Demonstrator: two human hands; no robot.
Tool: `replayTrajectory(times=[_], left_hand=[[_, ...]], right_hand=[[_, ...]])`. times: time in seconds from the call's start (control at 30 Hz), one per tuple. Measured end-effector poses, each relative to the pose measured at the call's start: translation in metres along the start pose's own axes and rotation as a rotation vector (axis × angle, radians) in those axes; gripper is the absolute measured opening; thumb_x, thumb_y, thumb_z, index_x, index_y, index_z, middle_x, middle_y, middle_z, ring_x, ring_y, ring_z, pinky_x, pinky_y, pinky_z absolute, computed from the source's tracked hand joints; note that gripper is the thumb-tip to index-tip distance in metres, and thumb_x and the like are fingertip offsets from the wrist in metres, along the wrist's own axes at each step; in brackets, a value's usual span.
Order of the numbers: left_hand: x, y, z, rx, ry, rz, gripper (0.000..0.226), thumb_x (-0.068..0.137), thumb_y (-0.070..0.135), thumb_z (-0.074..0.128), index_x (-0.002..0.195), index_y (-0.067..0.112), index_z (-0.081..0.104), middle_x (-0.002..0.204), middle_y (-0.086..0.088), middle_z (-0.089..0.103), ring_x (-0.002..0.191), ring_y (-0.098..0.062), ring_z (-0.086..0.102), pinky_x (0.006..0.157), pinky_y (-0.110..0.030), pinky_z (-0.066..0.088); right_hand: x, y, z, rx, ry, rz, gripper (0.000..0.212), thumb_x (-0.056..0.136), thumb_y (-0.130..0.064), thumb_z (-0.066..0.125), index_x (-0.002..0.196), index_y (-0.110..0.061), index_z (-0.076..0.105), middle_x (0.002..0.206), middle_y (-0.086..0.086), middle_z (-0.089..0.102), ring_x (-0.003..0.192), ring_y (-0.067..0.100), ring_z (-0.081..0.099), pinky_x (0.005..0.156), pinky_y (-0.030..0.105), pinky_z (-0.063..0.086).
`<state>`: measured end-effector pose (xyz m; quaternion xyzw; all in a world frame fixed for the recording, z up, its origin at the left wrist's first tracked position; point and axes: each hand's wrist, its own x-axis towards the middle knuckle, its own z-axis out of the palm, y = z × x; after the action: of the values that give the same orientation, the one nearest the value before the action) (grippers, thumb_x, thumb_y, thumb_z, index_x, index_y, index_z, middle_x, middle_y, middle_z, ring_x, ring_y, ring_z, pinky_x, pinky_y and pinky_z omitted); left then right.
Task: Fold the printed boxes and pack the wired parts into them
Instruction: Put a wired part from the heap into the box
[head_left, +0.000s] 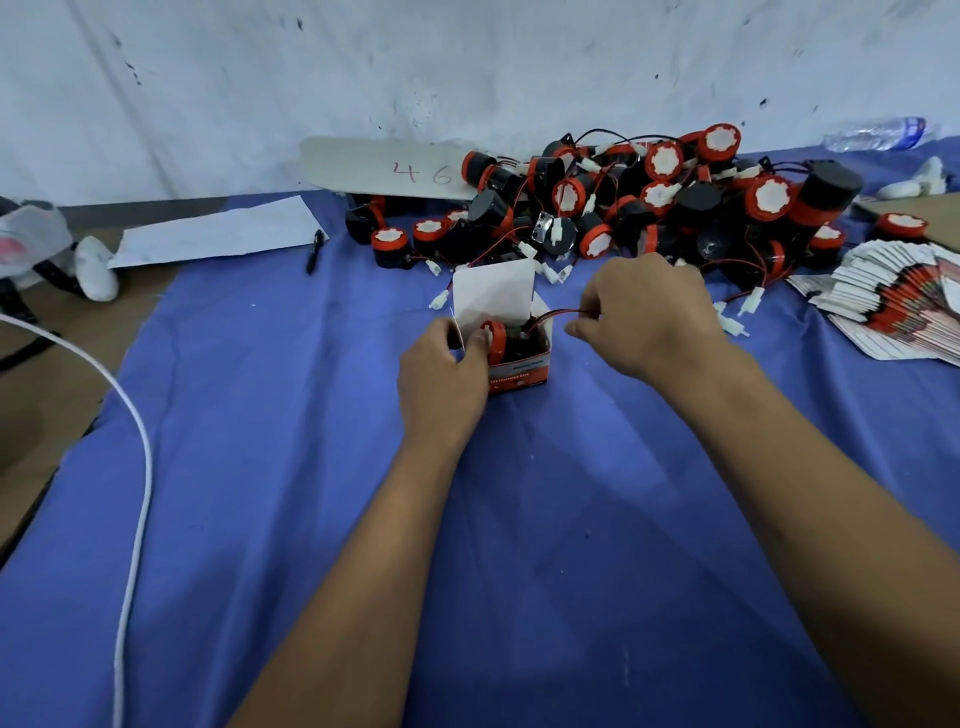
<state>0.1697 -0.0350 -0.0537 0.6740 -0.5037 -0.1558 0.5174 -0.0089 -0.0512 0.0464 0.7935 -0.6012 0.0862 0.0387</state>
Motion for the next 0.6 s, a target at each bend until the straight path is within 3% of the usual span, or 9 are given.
replayTrajectory(times=[0.07, 0.17, 0.23, 0.3, 0.37, 0.47, 0.6], left_hand=[[-0.002, 0.001, 0.000, -0.004, 0.002, 0.002, 0.035, 0.099, 0.042, 0.062, 0.092, 0.007, 0.061, 0.085, -0.004, 0.067, 0.078, -0.017, 0.059, 0.063, -0.033, 0.046], [-0.003, 0.003, -0.001, 0.013, 0.011, -0.015, 0.029, 0.098, 0.040, 0.062, 0.079, 0.018, 0.056, 0.074, 0.006, 0.061, 0.068, -0.003, 0.056, 0.052, -0.018, 0.040], [-0.005, 0.005, -0.002, 0.009, 0.006, -0.032, 0.030, 0.097, 0.040, 0.058, 0.075, 0.022, 0.053, 0.071, 0.009, 0.059, 0.064, -0.003, 0.053, 0.051, -0.018, 0.036], [-0.007, 0.009, -0.003, -0.041, -0.001, -0.021, 0.031, 0.093, 0.047, 0.053, 0.069, 0.028, 0.049, 0.067, 0.013, 0.058, 0.062, 0.000, 0.052, 0.052, -0.016, 0.035], [-0.008, 0.011, -0.004, -0.088, -0.010, 0.010, 0.030, 0.089, 0.048, 0.051, 0.066, 0.028, 0.048, 0.063, 0.015, 0.057, 0.061, 0.001, 0.050, 0.053, -0.014, 0.036], [-0.007, 0.010, -0.003, -0.140, -0.035, 0.046, 0.029, 0.088, 0.037, 0.058, 0.065, 0.022, 0.048, 0.063, 0.007, 0.052, 0.059, -0.008, 0.040, 0.057, -0.022, 0.034], [-0.005, 0.010, -0.003, -0.145, -0.106, 0.066, 0.014, 0.091, 0.015, 0.068, 0.079, 0.020, 0.065, 0.077, 0.004, 0.066, 0.064, -0.013, 0.048, 0.062, -0.032, 0.044]], right_hand=[[-0.004, -0.007, -0.002, 0.105, 0.070, -0.043, 0.033, 0.096, -0.040, 0.065, 0.091, -0.009, 0.075, 0.084, 0.009, 0.072, 0.081, 0.031, 0.067, 0.076, 0.045, 0.059], [-0.012, -0.028, -0.001, 0.214, 0.201, -0.120, 0.028, 0.092, -0.041, 0.064, 0.099, -0.014, 0.071, 0.083, 0.002, 0.068, 0.087, 0.029, 0.066, 0.070, 0.038, 0.055], [-0.012, -0.043, 0.003, 0.220, 0.163, -0.153, 0.033, 0.095, -0.047, 0.058, 0.103, -0.017, 0.069, 0.091, 0.004, 0.069, 0.090, 0.029, 0.064, 0.068, 0.035, 0.049], [-0.008, -0.053, 0.009, 0.210, 0.082, -0.127, 0.035, 0.098, -0.047, 0.054, 0.085, -0.016, 0.064, 0.090, 0.006, 0.064, 0.082, 0.028, 0.059, 0.063, 0.033, 0.042], [-0.003, -0.058, 0.012, 0.183, 0.053, -0.062, 0.043, 0.099, -0.043, 0.056, 0.067, -0.018, 0.043, 0.076, 0.004, 0.048, 0.073, 0.025, 0.050, 0.059, 0.032, 0.035], [0.007, -0.064, 0.012, 0.118, 0.030, -0.013, 0.035, 0.094, -0.032, 0.064, 0.074, -0.016, 0.041, 0.080, 0.002, 0.039, 0.078, 0.024, 0.043, 0.055, 0.031, 0.033], [0.017, -0.067, 0.003, 0.086, -0.047, 0.011, 0.023, 0.089, -0.022, 0.066, 0.080, -0.014, 0.046, 0.082, 0.002, 0.044, 0.080, 0.024, 0.048, 0.061, 0.034, 0.038]])
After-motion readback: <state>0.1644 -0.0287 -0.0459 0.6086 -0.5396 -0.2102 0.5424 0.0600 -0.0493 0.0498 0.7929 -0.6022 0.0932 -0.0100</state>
